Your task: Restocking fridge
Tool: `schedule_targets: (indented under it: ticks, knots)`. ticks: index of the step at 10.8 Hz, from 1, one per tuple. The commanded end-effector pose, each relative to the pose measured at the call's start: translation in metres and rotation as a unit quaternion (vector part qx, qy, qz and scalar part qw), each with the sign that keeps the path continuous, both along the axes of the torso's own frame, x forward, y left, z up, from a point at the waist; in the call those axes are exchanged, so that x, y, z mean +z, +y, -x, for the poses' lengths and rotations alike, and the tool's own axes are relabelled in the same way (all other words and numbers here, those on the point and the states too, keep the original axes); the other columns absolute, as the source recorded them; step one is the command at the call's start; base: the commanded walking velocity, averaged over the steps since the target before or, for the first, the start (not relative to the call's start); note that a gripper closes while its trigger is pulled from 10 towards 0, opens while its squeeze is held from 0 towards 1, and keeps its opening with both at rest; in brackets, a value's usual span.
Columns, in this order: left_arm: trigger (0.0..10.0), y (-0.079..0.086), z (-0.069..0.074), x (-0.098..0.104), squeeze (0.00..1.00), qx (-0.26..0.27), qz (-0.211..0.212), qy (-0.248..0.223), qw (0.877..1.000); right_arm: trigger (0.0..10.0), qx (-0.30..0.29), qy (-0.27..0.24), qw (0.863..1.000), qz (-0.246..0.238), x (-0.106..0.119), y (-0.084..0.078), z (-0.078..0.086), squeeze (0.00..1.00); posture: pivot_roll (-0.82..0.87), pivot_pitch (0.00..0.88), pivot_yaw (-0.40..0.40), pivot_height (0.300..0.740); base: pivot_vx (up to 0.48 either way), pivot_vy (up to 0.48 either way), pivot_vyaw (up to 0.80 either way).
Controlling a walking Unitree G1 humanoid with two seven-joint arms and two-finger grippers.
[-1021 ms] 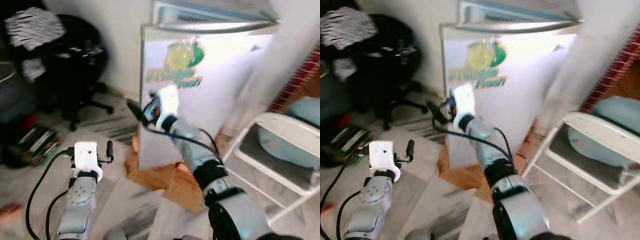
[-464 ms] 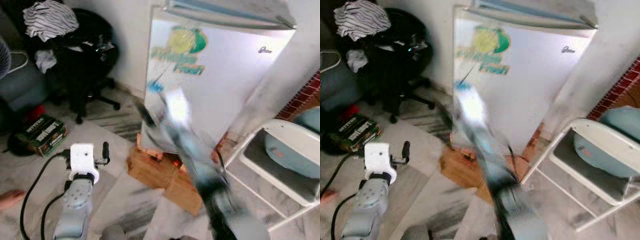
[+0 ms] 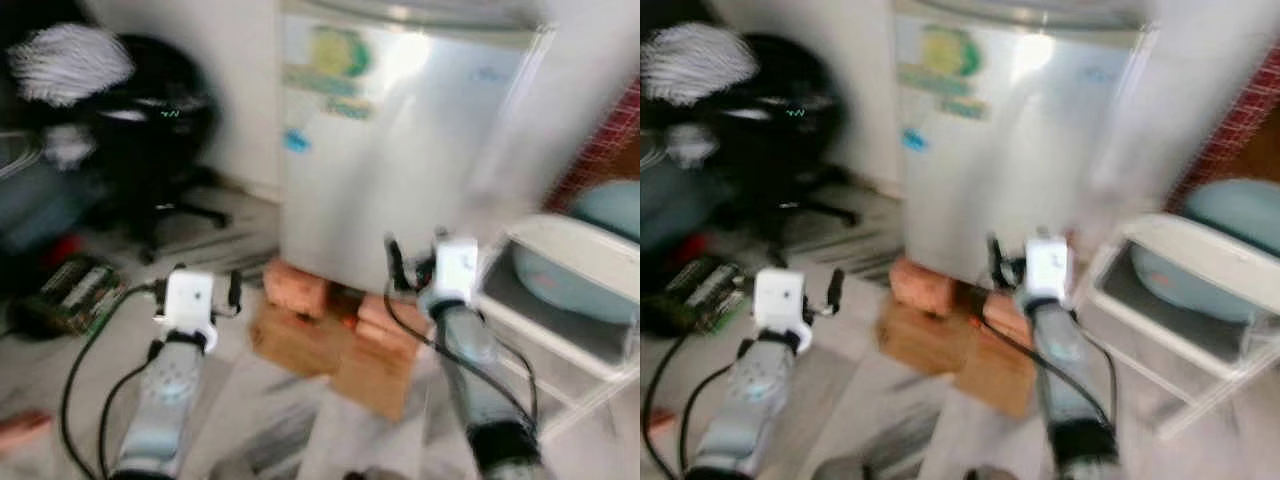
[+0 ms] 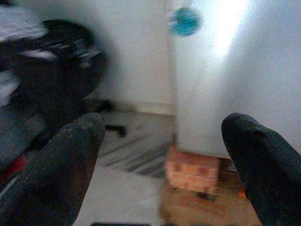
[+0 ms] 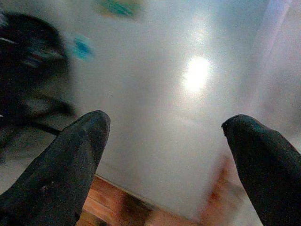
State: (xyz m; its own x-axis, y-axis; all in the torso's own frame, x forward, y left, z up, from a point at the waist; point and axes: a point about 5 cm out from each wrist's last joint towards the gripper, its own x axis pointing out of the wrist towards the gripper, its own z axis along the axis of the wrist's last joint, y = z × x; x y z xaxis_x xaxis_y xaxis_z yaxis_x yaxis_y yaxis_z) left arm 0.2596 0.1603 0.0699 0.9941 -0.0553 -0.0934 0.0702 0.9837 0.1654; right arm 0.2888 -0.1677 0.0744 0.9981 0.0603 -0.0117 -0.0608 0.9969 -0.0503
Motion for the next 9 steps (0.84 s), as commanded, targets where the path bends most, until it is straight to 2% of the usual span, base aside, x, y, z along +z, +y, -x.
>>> schedule_targets:
  ticks: [1,3,5,6,9]
  knots:
    - [10.0,-0.01,-0.005,0.002,0.0,-0.027,0.004,-0.005,1.0,10.0,-0.025,-0.01,1.0,0.002,0.007,-0.01,0.002,0.0,0.07,0.0,0.006,0.74,0.0,0.0,-0.8]
    - [10.0,-0.013,-0.007,0.004,0.0,-0.046,0.006,-0.007,0.999,10.0,-0.064,0.0,0.998,0.007,0.003,-0.019,0.018,0.0,0.03,0.0,0.041,0.74,0.0,0.0,-0.8]
    - [10.0,-0.009,-0.002,-0.005,0.0,-0.036,0.01,0.008,0.999,10.0,-0.064,0.011,0.998,-0.001,-0.001,-0.016,0.03,0.0,0.03,0.0,0.035,0.74,0.0,0.0,-0.6]
    - [10.0,-0.009,-0.001,-0.007,0.0,-0.034,0.007,0.01,0.999,10.0,-0.051,0.019,0.999,0.0,-0.003,-0.012,0.032,0.0,0.04,0.0,0.025,0.74,0.0,0.0,0.0]
    - [10.0,-0.006,-0.003,-0.003,0.0,-0.018,0.01,0.0,1.0,10.0,-0.037,0.013,0.999,0.006,0.005,-0.01,0.02,0.0,0.06,0.0,-0.006,0.74,0.0,0.0,0.0]
